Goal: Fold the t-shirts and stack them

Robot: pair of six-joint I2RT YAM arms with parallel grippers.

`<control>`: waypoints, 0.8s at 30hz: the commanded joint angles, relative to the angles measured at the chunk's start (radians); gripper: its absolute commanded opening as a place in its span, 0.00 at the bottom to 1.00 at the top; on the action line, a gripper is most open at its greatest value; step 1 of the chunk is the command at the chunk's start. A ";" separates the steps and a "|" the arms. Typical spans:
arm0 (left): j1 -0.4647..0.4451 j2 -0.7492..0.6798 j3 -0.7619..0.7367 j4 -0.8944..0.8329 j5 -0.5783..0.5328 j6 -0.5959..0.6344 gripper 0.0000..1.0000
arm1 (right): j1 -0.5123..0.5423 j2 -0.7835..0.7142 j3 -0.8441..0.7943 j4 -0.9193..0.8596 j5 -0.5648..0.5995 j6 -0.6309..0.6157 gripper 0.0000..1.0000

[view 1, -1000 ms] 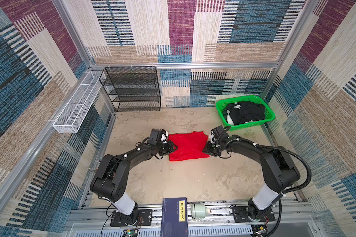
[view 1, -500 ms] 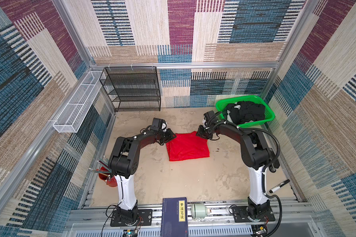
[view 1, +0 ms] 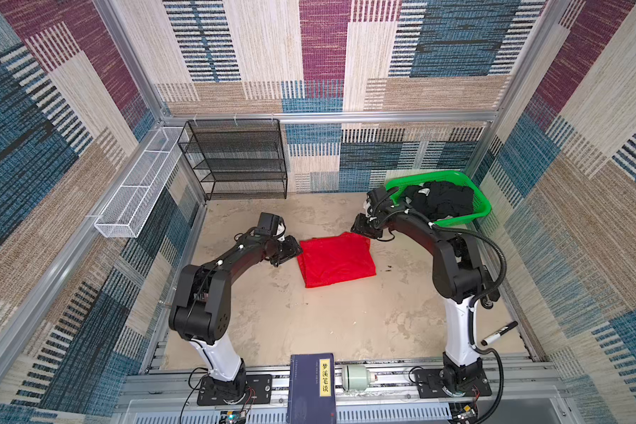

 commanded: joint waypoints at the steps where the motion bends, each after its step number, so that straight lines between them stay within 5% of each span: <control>1: 0.000 -0.015 -0.058 -0.003 0.053 -0.059 0.54 | 0.000 -0.059 -0.095 0.021 -0.010 0.006 0.48; 16: -0.048 0.200 0.114 0.008 0.102 -0.051 0.60 | 0.005 -0.129 -0.299 0.118 -0.055 0.048 0.48; 19: -0.062 0.220 0.137 -0.008 0.090 -0.050 0.53 | 0.011 -0.126 -0.308 0.123 -0.065 0.052 0.48; 24: -0.068 0.242 0.192 -0.031 0.077 -0.034 0.20 | 0.039 -0.152 -0.310 0.162 -0.083 0.047 0.50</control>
